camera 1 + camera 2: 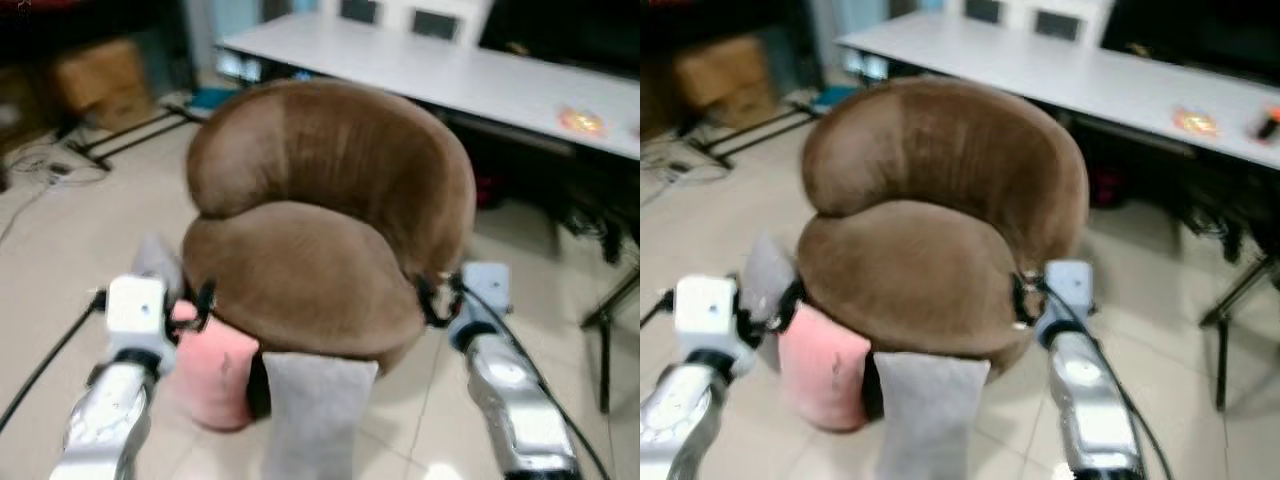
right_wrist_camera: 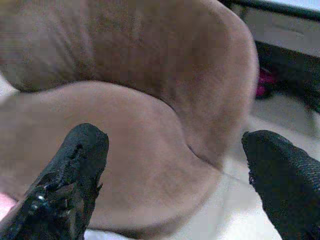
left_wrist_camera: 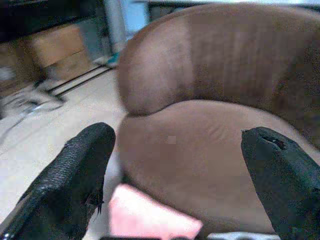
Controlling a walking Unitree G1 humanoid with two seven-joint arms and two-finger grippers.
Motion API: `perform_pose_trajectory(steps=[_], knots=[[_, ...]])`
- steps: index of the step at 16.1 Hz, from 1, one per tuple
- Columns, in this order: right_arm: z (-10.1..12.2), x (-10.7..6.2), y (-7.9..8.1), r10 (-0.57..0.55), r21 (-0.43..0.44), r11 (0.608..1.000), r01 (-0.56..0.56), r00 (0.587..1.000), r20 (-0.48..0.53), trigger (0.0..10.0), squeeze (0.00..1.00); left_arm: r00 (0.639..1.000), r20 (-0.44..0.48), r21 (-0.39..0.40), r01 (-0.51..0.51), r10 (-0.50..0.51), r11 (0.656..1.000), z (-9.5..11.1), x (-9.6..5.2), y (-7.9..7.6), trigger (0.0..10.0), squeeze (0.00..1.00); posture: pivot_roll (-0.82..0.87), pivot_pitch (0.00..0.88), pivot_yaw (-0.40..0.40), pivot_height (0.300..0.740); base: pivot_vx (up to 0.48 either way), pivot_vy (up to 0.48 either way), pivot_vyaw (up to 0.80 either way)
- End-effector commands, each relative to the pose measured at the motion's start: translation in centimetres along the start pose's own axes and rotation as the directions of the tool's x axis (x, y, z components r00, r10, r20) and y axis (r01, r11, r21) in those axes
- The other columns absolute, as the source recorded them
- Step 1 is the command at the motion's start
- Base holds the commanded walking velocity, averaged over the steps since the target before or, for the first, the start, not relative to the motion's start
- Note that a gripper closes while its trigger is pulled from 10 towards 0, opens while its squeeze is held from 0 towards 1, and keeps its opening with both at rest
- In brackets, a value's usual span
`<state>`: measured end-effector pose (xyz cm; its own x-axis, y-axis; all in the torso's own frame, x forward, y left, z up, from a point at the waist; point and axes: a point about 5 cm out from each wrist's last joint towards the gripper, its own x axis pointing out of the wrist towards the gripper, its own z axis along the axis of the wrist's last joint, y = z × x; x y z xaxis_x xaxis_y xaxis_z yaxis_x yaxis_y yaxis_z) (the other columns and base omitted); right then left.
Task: Move the pillow to the sofa from floor
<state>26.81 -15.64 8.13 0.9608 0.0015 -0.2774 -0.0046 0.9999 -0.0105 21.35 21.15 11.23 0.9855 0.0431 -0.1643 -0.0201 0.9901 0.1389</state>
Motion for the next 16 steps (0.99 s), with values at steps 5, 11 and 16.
perform_pose_trajectory(steps=[5,11,16], knots=[[0.3,-0.2,-1.5,-0.042,0.003,0.999,0.042,0.999,0.003,10.0,1.0,0.998,0.049,0.05,-0.029,0.027,0.998,1.0,0.7,-0.1,10.0,0.0,-0.04,0.0,-0.033,0.74,0.0,0.0,0.0],[0.2,-0.6,-2.6,-0.091,0.005,0.996,0.091,0.996,0.002,10.0,1.0,0.999,0.047,0.003,0.016,-0.016,1.0,0.8,0.8,-0.4,10.0,0.0,-0.06,0.0,-0.006,0.74,0.203,0.0,0.51],[0.4,-0.3,-2.3,-0.081,-0.002,0.997,0.081,0.997,-0.003,10.0,1.0,0.998,0.058,0.011,0.023,-0.024,1.0,1.1,1.1,-0.6,10.0,0.0,-0.06,0.0,-0.015,0.74,0.333,0.0,0.0]])
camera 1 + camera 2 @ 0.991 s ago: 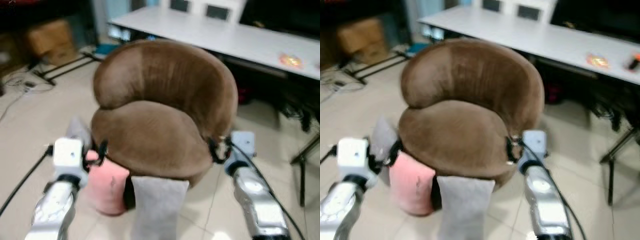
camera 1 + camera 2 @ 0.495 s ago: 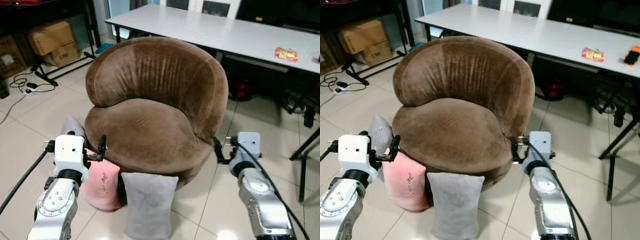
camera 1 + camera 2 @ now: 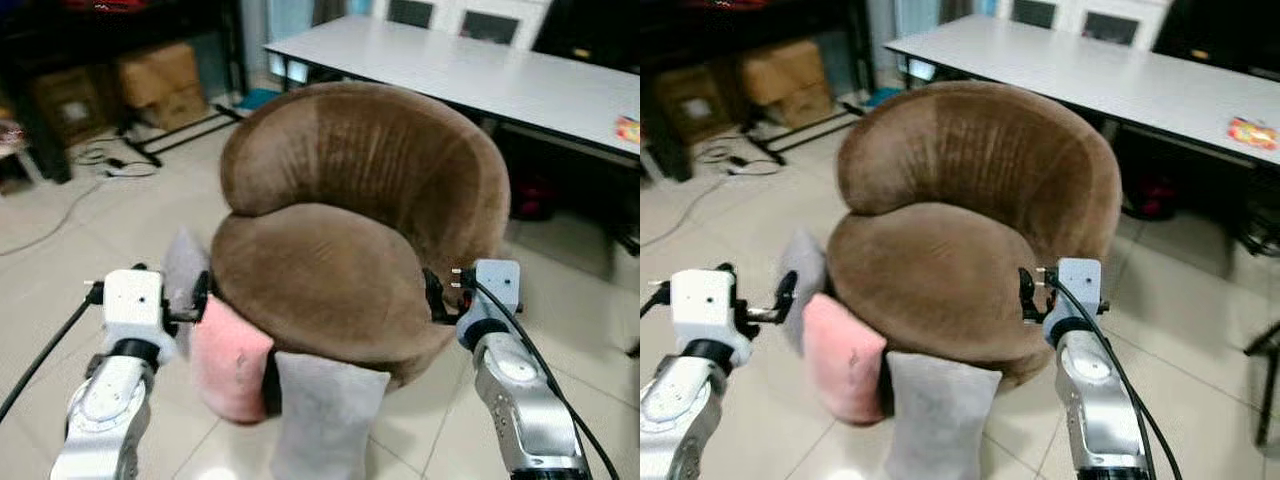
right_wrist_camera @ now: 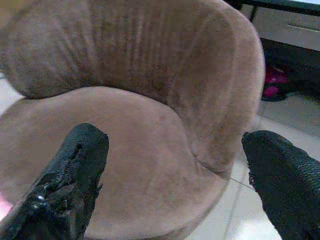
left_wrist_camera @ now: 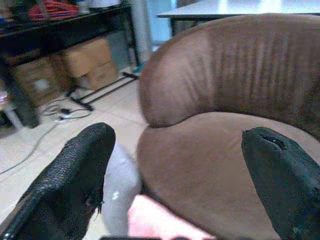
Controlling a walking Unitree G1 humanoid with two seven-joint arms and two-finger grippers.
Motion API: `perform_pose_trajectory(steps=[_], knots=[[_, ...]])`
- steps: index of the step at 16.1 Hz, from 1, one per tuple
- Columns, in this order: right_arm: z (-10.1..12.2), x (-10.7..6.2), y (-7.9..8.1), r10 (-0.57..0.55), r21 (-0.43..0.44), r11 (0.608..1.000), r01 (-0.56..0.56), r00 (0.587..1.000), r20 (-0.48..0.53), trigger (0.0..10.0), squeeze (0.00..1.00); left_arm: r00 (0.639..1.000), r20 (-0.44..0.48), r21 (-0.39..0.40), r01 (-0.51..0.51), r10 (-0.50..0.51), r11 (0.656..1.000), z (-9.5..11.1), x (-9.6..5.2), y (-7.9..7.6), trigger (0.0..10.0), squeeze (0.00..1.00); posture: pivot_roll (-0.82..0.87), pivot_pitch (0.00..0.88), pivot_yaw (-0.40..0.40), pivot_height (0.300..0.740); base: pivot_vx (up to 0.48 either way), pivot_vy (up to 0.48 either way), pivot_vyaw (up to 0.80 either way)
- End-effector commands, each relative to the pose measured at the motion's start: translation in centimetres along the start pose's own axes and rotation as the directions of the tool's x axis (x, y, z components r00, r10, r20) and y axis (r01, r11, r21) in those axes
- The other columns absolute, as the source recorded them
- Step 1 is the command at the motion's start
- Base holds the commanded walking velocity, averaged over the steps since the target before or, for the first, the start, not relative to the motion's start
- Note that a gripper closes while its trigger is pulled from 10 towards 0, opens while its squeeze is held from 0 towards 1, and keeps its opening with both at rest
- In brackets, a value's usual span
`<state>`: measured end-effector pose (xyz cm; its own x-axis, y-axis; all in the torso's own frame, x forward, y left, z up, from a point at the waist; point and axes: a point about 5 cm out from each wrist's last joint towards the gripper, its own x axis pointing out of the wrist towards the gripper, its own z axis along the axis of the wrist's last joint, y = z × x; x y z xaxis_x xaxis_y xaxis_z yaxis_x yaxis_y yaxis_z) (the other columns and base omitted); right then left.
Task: Move the pillow to the sofa from floor
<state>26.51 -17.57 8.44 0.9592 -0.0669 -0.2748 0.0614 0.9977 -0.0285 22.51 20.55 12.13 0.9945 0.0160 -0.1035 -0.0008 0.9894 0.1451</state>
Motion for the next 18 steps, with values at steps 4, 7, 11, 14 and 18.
perform_pose_trajectory(steps=[4,7,11,14,18], knots=[[0.5,0.4,-0.5,-0.014,-0.01,1.0,0.014,1.0,0.0,10.0,1.0,1.0,0.001,0.003,0.005,-0.005,1.0,0.0,0.3,-0.1,10.0,0.0,-0.05,0.0,-0.023,0.74,0.336,0.0,0.4],[0.4,0.4,0.0,0.06,-0.004,0.998,-0.06,0.998,-0.005,10.0,1.0,1.0,0.002,0.008,0.0,0.0,1.0,0.1,0.3,-0.1,10.0,0.0,-0.05,0.0,-0.023,0.74,0.331,0.0,0.0],[-0.2,0.2,0.5,0.121,-0.017,0.993,-0.121,0.993,-0.018,10.0,0.0,1.0,0.002,0.023,-0.015,0.015,1.0,0.0,0.3,0.2,10.0,0.0,-0.04,0.0,-0.023,0.735,0.0,0.0,0.0],[-0.2,0.1,0.1,0.109,-0.022,0.994,-0.109,0.994,-0.014,10.0,0.0,1.0,0.006,0.02,-0.014,0.014,1.0,0.0,0.3,0.1,10.0,0.0,-0.04,0.0,-0.02,0.705,0.0,0.0,0.0],[-0.2,0.2,0.1,0.127,-0.031,0.991,-0.127,0.992,-0.011,10.0,0.0,1.0,0.002,0.049,0.0,0.0,0.999,-0.2,0.0,0.2,10.0,0.0,-0.04,0.0,-0.021,0.665,0.0,0.0,0.0]])
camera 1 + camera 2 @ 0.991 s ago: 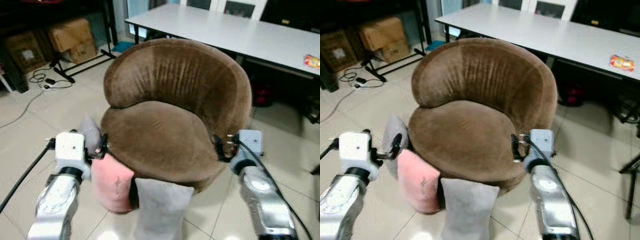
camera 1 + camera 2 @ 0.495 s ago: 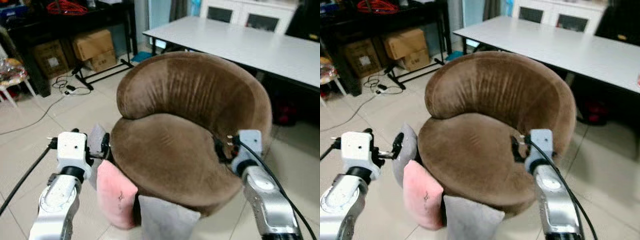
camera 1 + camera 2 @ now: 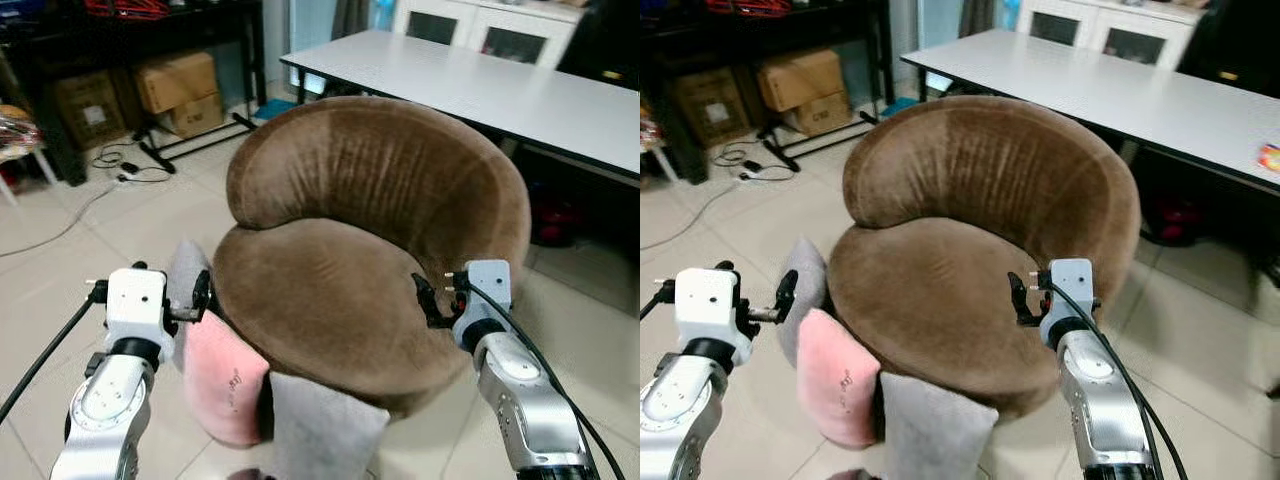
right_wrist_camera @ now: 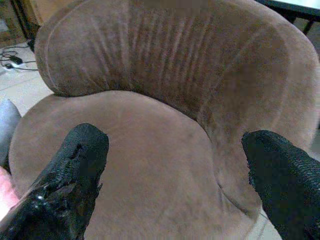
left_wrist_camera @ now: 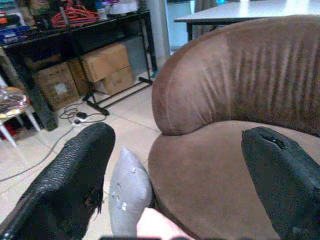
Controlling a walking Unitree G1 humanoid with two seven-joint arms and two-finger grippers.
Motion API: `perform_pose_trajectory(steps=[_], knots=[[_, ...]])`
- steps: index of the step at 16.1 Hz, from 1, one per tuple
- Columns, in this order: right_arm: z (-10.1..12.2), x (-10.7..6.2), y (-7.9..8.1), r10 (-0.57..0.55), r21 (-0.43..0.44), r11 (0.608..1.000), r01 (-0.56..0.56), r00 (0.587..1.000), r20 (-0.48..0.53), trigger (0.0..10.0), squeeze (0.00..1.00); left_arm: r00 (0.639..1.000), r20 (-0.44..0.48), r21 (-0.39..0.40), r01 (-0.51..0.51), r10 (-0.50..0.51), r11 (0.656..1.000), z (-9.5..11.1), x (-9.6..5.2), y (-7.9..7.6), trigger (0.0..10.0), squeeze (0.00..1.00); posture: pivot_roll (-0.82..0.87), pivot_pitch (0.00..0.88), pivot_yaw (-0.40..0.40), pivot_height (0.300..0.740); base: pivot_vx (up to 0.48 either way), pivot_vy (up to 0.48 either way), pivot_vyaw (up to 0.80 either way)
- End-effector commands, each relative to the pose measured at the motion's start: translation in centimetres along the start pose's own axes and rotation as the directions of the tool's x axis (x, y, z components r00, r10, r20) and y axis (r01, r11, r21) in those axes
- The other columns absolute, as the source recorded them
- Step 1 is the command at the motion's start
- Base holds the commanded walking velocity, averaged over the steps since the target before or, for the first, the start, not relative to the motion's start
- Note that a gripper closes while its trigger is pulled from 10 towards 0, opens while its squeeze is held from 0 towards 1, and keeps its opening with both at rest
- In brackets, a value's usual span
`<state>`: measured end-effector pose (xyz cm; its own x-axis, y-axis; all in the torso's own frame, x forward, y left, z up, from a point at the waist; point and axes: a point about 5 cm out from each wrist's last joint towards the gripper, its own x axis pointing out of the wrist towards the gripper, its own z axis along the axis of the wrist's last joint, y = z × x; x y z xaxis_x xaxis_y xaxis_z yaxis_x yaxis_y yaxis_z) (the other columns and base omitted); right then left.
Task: Move the pillow to the sofa from floor
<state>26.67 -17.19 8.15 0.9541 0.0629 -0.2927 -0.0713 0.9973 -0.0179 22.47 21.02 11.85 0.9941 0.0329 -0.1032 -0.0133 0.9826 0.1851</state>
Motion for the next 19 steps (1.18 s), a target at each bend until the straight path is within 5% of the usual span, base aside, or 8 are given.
perform_pose_trajectory(steps=[1,11,19], knots=[[0.1,-0.1,-0.2,0.002,-0.007,1.0,-0.002,1.0,0.006,10.0,0.0,1.0,0.004,0.009,0.017,-0.017,1.0,0.1,-0.1,-0.2,10.0,0.0,-0.04,0.0,-0.026,0.655,0.0,0.0,0.0],[-0.2,0.1,-0.1,0.017,-0.026,1.0,-0.017,1.0,-0.015,10.0,0.0,1.0,-0.006,0.016,-0.026,0.026,1.0,-0.8,-1.0,0.7,10.0,0.0,-0.04,0.0,-0.04,0.555,0.0,0.0,0.0],[-0.3,0.4,-0.2,0.015,-0.073,0.997,-0.017,1.0,-0.027,10.0,0.0,1.0,0.02,-0.017,-0.011,0.011,1.0,-0.7,-1.3,0.5,10.0,0.0,-0.03,0.0,-0.052,0.555,0.186,0.0,0.0]])
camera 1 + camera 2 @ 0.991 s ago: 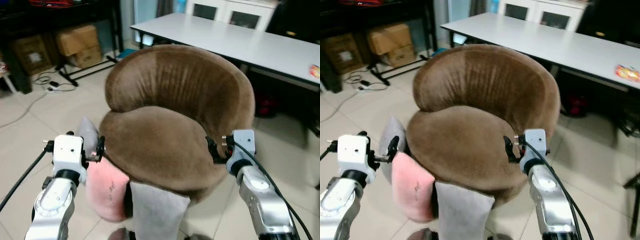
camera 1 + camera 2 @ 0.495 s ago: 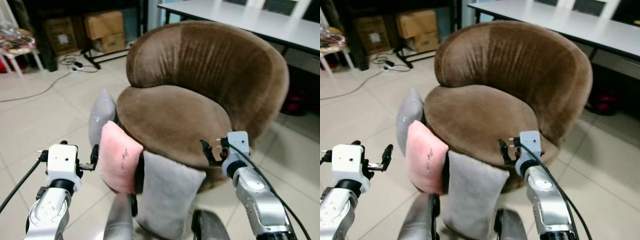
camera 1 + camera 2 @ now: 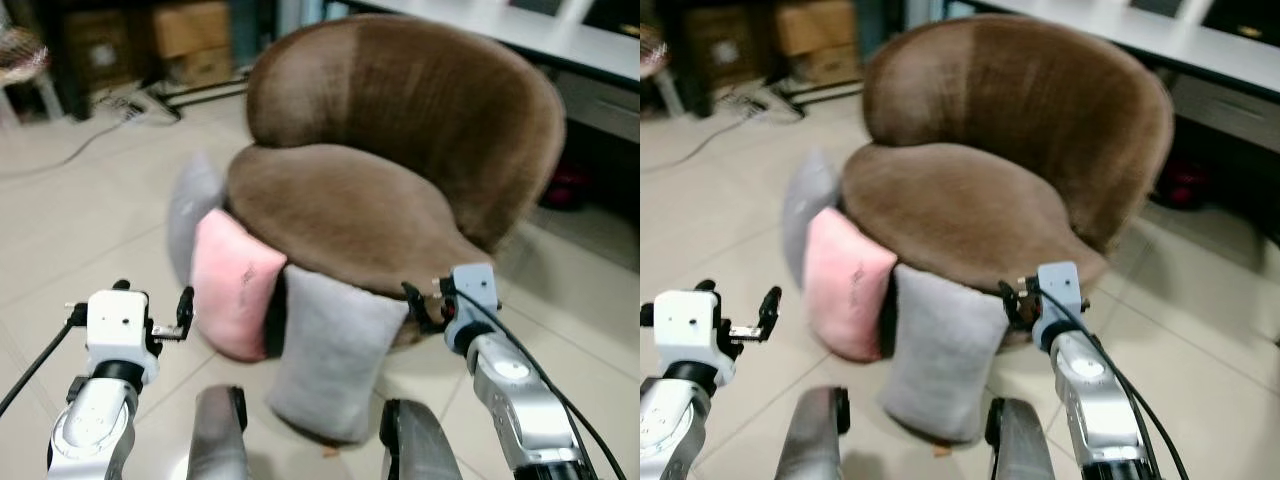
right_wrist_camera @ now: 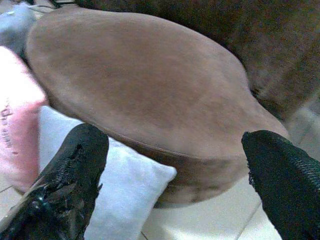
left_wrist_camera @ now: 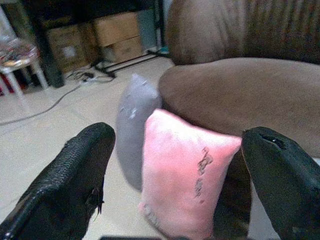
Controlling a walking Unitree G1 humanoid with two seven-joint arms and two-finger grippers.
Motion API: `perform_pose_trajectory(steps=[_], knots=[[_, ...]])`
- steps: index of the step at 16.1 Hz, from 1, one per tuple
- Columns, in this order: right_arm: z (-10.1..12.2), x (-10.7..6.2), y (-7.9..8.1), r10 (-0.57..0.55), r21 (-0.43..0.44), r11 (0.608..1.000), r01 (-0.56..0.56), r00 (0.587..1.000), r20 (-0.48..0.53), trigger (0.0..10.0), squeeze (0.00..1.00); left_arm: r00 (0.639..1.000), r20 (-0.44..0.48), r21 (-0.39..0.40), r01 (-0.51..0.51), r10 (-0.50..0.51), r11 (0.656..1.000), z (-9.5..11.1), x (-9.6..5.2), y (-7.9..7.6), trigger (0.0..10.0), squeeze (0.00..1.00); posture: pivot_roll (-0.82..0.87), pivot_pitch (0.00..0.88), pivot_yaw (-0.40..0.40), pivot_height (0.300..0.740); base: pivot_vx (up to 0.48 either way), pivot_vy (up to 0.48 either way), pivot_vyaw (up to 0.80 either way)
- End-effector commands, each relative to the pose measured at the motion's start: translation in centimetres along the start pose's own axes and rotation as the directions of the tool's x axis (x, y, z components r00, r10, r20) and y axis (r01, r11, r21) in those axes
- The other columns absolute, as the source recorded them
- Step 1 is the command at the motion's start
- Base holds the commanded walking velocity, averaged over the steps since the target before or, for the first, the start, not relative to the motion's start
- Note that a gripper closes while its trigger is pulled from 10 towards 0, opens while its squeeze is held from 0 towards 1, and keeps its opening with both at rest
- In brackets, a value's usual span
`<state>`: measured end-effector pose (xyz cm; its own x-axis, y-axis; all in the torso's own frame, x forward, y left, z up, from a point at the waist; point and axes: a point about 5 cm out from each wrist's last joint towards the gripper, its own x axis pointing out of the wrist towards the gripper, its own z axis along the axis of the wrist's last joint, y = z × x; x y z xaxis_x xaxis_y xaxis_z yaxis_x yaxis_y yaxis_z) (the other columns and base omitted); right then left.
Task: Move the pillow to the sofa from floor
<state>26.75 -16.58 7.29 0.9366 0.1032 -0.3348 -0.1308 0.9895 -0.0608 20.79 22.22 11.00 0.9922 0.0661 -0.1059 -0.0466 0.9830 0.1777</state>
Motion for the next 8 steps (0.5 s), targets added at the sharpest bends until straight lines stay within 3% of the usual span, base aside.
perform_pose_trajectory(steps=[1,3,8], knots=[[0.44,-0.01,-0.9,-0.037,-0.013,0.999,0.037,0.999,0.014,10.0,0.0,0.999,0.029,-0.007,0.022,-0.022,1.0,0.57,0.17,-0.6,10.0,0.0,-0.03,0.0,-0.054,0.555,0.315,0.0,0.71],[0.41,0.07,-0.94,-0.044,-0.011,0.999,0.044,0.999,0.011,10.0,0.0,0.999,0.029,-0.006,0.024,-0.024,1.0,0.55,0.15,-0.61,10.0,0.0,-0.03,0.0,-0.054,0.555,0.315,0.0,0.8],[0.27,0.2,-0.95,-0.054,-0.026,0.998,0.054,0.999,0.002,10.0,0.0,0.999,0.028,0.002,0.033,-0.033,0.999,0.55,0.27,-0.7,10.0,0.0,-0.03,0.0,-0.054,0.555,0.315,0.0,0.0]])
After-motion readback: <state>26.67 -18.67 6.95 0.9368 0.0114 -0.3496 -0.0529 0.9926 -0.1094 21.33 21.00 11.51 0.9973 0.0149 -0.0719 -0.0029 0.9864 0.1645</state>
